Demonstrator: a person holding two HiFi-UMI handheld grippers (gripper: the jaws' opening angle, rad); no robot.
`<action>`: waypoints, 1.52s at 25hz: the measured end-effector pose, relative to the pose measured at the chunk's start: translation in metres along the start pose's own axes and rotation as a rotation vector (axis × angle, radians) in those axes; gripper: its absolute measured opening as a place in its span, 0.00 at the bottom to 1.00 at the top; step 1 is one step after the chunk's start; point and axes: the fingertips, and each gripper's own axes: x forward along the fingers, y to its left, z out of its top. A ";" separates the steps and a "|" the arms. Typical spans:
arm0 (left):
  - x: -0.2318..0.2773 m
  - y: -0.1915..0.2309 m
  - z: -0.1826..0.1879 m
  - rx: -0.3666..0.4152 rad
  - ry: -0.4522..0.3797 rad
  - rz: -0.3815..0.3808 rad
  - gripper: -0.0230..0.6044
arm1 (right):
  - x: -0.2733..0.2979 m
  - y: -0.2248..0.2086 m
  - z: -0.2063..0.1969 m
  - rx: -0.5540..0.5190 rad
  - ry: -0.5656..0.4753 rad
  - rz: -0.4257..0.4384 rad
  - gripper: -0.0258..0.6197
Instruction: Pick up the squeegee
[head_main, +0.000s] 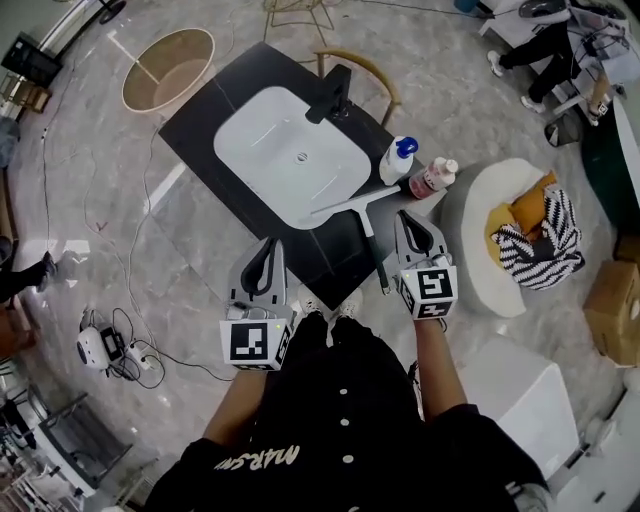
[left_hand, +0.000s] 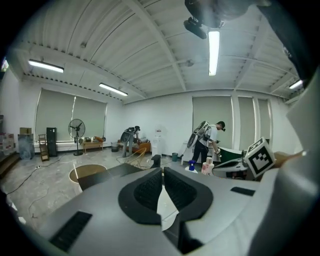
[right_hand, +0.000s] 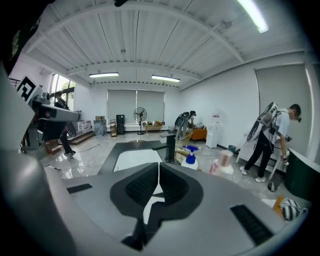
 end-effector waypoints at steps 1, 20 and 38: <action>0.001 -0.001 -0.007 -0.005 0.013 -0.006 0.07 | 0.006 0.001 -0.012 0.003 0.023 0.006 0.04; 0.009 -0.002 -0.125 -0.118 0.241 0.001 0.07 | 0.074 0.042 -0.193 0.044 0.403 0.124 0.31; 0.000 -0.010 -0.142 -0.119 0.253 0.013 0.07 | 0.074 0.049 -0.202 -0.002 0.354 0.104 0.18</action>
